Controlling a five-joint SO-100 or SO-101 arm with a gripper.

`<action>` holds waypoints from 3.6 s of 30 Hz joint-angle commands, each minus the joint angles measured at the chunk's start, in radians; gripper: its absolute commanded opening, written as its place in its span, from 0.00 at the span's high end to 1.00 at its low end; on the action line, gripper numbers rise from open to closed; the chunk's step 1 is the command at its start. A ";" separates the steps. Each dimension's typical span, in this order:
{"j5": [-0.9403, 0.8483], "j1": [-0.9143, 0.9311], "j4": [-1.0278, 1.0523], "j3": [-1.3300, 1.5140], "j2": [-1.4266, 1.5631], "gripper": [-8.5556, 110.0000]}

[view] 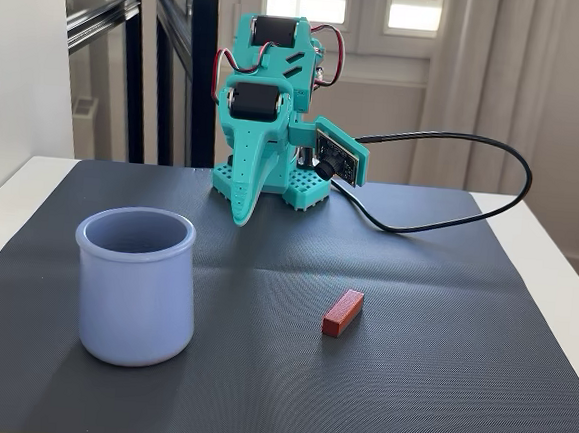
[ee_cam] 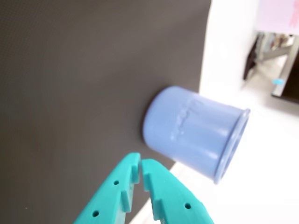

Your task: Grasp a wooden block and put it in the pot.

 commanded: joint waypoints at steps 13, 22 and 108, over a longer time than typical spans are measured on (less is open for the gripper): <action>-0.003 -0.006 0.000 -0.003 0.006 0.92; -0.003 -0.006 0.000 -0.003 0.006 0.92; 1.539 -0.400 -0.011 -0.446 -0.808 0.92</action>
